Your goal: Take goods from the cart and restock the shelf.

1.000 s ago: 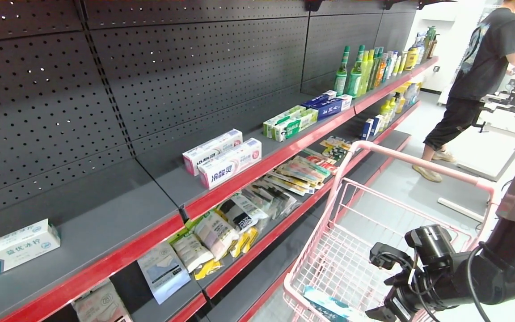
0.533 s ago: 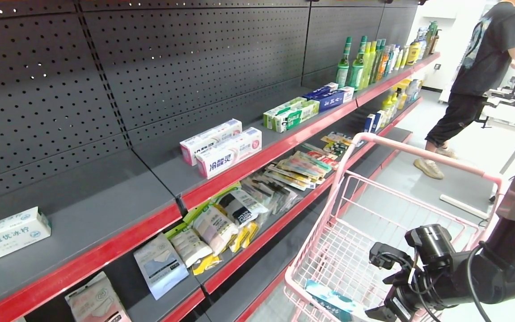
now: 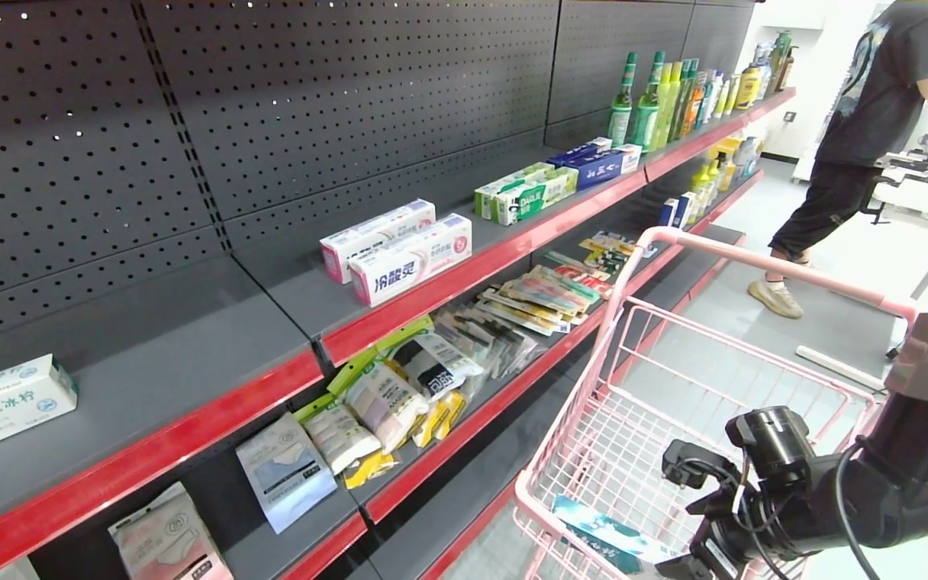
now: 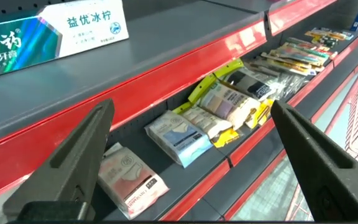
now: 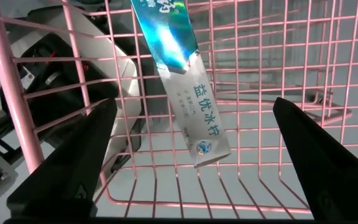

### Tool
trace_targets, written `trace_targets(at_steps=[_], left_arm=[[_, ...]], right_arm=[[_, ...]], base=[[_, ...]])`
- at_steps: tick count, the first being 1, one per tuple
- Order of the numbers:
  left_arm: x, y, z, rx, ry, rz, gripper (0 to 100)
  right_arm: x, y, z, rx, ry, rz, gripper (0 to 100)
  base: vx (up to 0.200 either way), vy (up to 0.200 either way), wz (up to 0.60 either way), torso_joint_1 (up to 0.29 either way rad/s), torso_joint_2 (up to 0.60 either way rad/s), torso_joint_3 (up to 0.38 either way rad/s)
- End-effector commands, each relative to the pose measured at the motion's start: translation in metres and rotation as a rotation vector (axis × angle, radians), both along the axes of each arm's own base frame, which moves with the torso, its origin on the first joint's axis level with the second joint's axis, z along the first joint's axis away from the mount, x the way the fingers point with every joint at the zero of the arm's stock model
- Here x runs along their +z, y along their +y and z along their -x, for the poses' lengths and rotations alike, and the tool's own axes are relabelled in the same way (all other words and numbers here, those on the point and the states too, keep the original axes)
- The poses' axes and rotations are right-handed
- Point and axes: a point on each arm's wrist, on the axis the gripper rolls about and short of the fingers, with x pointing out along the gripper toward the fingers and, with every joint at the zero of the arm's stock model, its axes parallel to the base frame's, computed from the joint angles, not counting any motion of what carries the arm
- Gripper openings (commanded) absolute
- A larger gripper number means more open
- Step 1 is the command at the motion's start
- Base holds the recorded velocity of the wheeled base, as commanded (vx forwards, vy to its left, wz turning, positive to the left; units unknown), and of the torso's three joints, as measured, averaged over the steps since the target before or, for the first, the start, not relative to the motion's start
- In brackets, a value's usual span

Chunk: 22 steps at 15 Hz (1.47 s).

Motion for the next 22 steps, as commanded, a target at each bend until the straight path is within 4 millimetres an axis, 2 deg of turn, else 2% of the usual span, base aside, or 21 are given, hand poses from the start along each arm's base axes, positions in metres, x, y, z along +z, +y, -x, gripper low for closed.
trace_targets(at_steps=[1,8,11,22], left_arm=[[0.0,0.0,0.0,0.0,0.001,0.0,100],[0.0,0.0,0.0,0.0,0.001,-0.002,100],[0.0,0.0,0.0,0.0,0.001,-0.002,100],[0.0,0.0,0.0,0.0,0.001,-0.002,100]], right_arm=[[-0.008,0.0,0.0,0.012,0.024,0.008,100],[-0.01,-0.001,-0.005,0.022,0.019,-0.019,100],[-0.016,-0.01,-0.013,0.063,-0.005,-0.019,100],[-0.031,-0.008,-0.011,0.095,0.009,-0.012,100]], base=[[0.0,0.0,0.0,0.0,0.0,0.0],[0.0,0.0,0.0,-0.094,0.22,0.124],[0.0,0.0,0.0,-0.026,0.06,0.039],[0.0,0.0,0.0,0.0,0.0,0.0]])
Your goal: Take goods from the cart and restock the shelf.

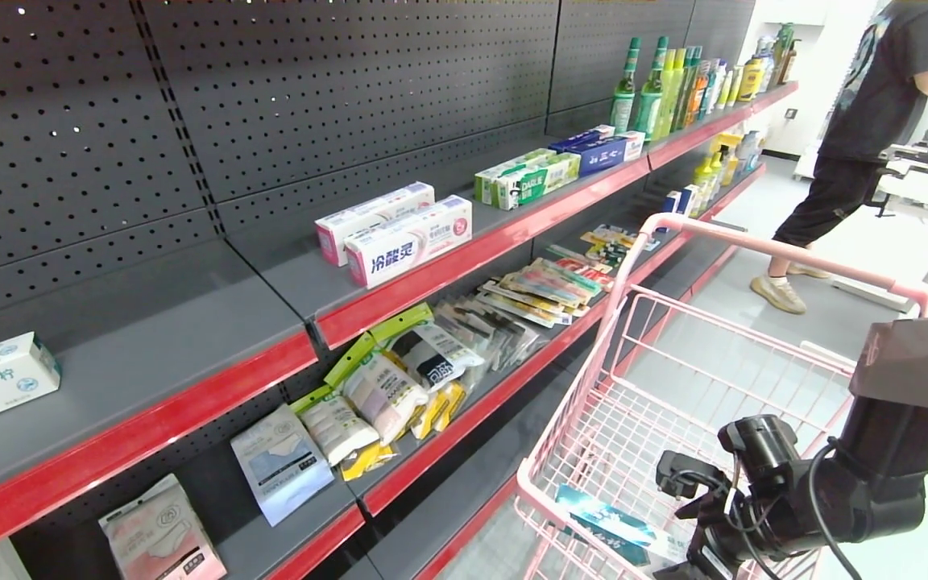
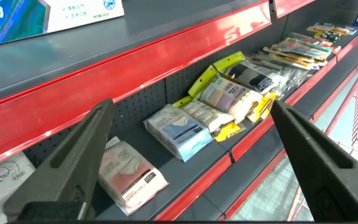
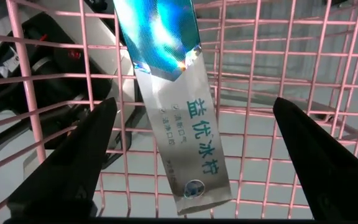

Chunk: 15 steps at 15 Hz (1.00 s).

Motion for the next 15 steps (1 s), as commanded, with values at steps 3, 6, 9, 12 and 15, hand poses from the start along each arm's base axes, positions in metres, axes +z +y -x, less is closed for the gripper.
trace_targets(at_steps=[3,6,9,12,15], left_arm=[[0.0,0.0,0.0,0.0,0.001,0.0,100],[0.0,0.0,0.0,0.0,0.001,0.0,100],[0.0,0.0,0.0,0.0,0.001,0.0,100],[0.0,0.0,0.0,0.0,0.001,0.0,100],[0.0,0.0,0.0,0.0,0.001,0.0,100]], right_arm=[[-0.009,0.001,0.0,0.003,-0.013,0.006,100],[-0.011,0.001,0.004,0.004,-0.018,0.007,100],[-0.018,0.004,0.004,0.011,-0.062,0.012,100],[-0.019,0.005,0.005,0.011,-0.069,0.037,100],[-0.019,0.005,0.005,0.012,-0.069,0.037,100]], base=[[0.0,0.0,0.0,0.0,0.0,0.0],[0.0,0.0,0.0,0.0,0.0,0.0],[0.0,0.0,0.0,0.0,0.0,0.0],[0.0,0.0,0.0,0.0,0.0,0.0],[0.0,0.0,0.0,0.0,0.0,0.0]])
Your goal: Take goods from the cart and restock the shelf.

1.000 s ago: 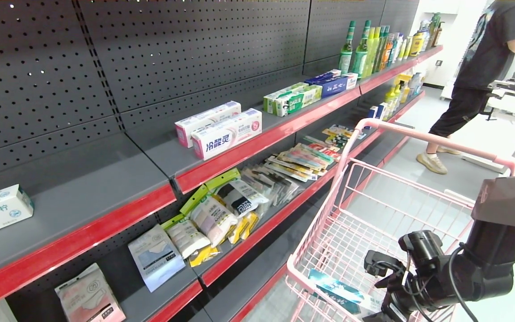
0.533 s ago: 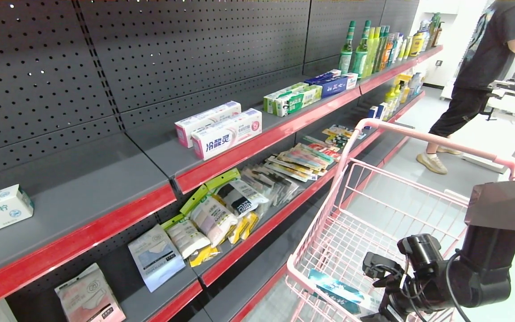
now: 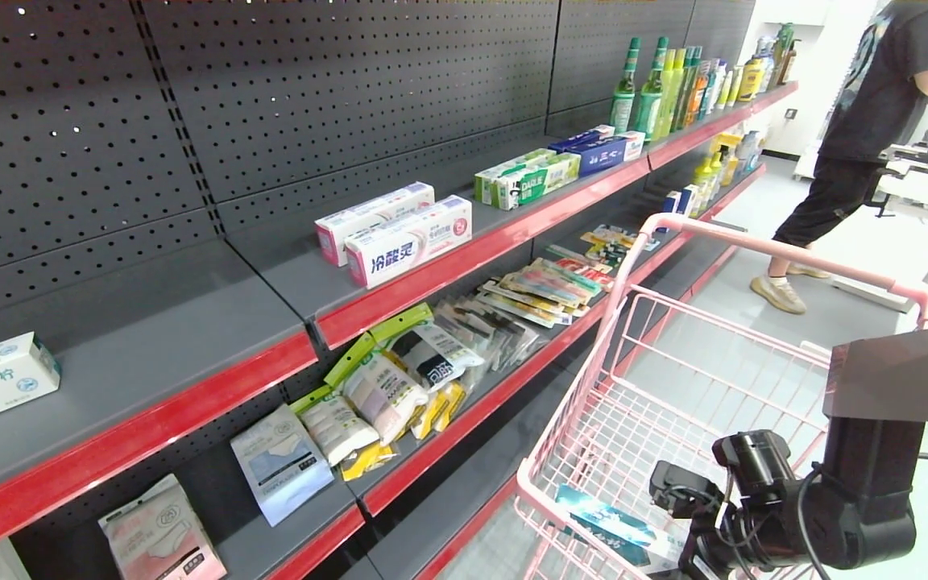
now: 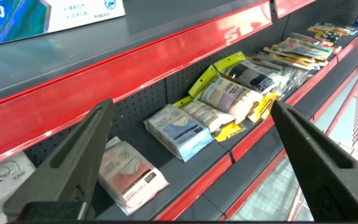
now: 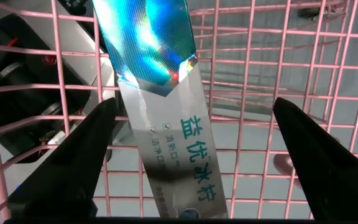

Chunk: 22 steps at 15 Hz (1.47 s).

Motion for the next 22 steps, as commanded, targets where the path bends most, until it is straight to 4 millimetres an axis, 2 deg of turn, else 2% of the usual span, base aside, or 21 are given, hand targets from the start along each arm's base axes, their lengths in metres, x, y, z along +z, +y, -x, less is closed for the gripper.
trace_targets(at_steps=[1,4,5,9,13,14,15,17,22], left_arm=[[0.0,0.0,0.0,0.0,0.001,0.0,100],[0.0,0.0,0.0,0.0,0.001,0.0,100],[0.0,0.0,0.0,0.0,0.001,0.0,100],[0.0,0.0,0.0,0.0,0.001,0.0,100],[0.0,0.0,0.0,0.0,0.001,0.0,100],[0.0,0.0,0.0,0.0,0.001,0.0,100],[0.0,0.0,0.0,0.0,0.001,0.0,100],[0.0,0.0,0.0,0.0,0.001,0.0,100],[0.0,0.0,0.0,0.0,0.001,0.0,100]], right_arm=[[-0.001,0.0,0.0,0.001,0.003,0.0,100],[-0.002,0.0,0.001,0.003,0.006,0.0,100],[-0.002,0.0,0.001,0.003,0.006,0.0,0],[-0.006,0.0,0.002,0.005,-0.023,0.006,0],[0.0,0.0,-0.001,-0.073,-0.024,-0.027,0],[0.016,0.0,-0.003,-0.18,-0.046,-0.06,0],[0.024,0.0,-0.004,-0.23,-0.059,-0.079,0],[0.06,0.002,-0.007,-0.416,-0.15,-0.125,0],[0.111,-0.003,-0.013,-0.598,-0.352,-0.143,0]], base=[[0.0,0.0,0.0,0.0,0.0,0.0],[0.0,0.0,0.0,0.0,0.0,0.0],[0.0,0.0,0.0,0.0,0.0,0.0],[0.0,0.0,0.0,0.0,0.0,0.0],[0.0,0.0,0.0,0.0,0.0,0.0],[0.0,0.0,0.0,0.0,0.0,0.0],[0.0,0.0,0.0,0.0,0.0,0.0],[0.0,0.0,0.0,0.0,0.0,0.0],[0.0,0.0,0.0,0.0,0.0,0.0]])
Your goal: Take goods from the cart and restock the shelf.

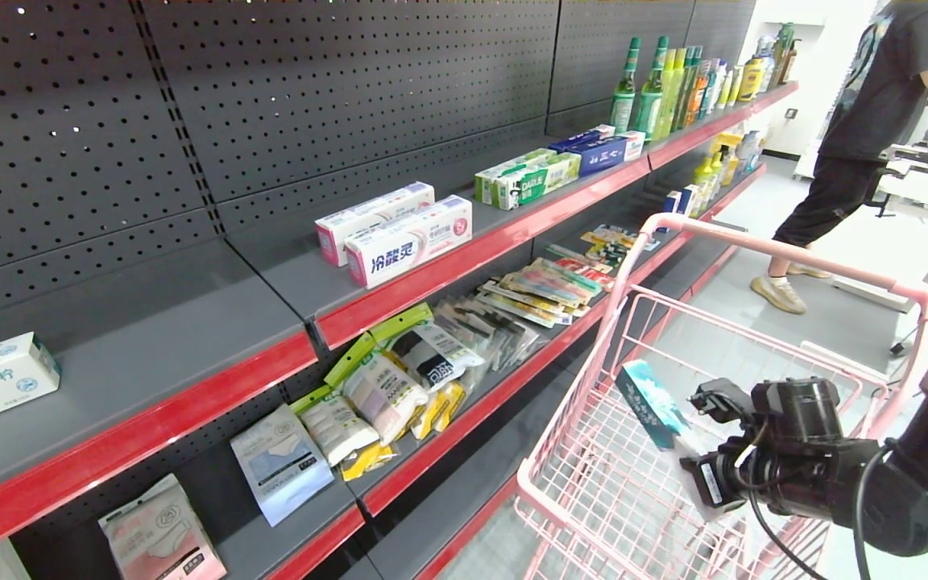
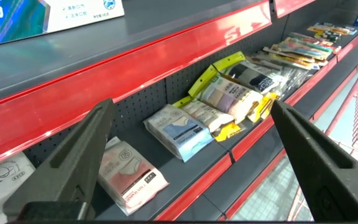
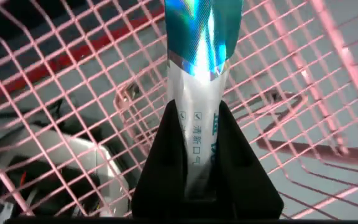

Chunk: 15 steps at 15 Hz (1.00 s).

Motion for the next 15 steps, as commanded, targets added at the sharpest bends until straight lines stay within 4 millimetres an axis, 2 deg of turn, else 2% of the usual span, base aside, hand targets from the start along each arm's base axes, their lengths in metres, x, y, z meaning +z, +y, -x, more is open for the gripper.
trace_targets(at_steps=[1,2,5,6,7,9,11,14,15], left_arm=[[0.0,0.0,0.0,0.0,0.001,0.0,100],[0.0,0.0,0.0,0.0,0.001,0.0,100],[0.0,0.0,0.0,0.0,0.001,0.0,100],[0.0,0.0,0.0,0.0,0.001,0.0,100],[0.0,0.0,0.0,0.0,0.001,0.0,100],[0.0,0.0,0.0,0.0,0.001,0.0,100],[0.0,0.0,0.0,0.0,0.001,0.0,100],[0.0,0.0,0.0,0.0,0.001,0.0,100],[0.0,0.0,0.0,0.0,0.001,0.0,100]], right_arm=[[0.032,-0.003,-0.001,-0.04,-0.118,0.004,0],[0.039,-0.004,0.001,-0.059,-0.126,0.017,0],[0.086,-0.006,0.012,-0.077,-0.151,0.029,0],[0.095,-0.006,0.016,-0.082,-0.154,0.033,0],[0.105,-0.008,0.023,-0.091,-0.156,0.039,0],[0.124,-0.011,0.049,-0.1,-0.154,0.04,0],[0.135,-0.016,0.067,-0.155,-0.16,0.044,0],[0.142,-0.023,0.072,-0.219,-0.193,0.065,0],[0.148,-0.032,0.083,-0.276,-0.23,0.069,0]], base=[[0.0,0.0,0.0,0.0,0.0,0.0],[0.0,0.0,0.0,0.0,0.0,0.0],[0.0,0.0,0.0,0.0,0.0,0.0],[0.0,0.0,0.0,0.0,0.0,0.0],[0.0,0.0,0.0,0.0,0.0,0.0],[0.0,0.0,0.0,0.0,0.0,0.0],[0.0,0.0,0.0,0.0,0.0,0.0],[0.0,0.0,0.0,0.0,0.0,0.0],[0.0,0.0,0.0,0.0,0.0,0.0]])
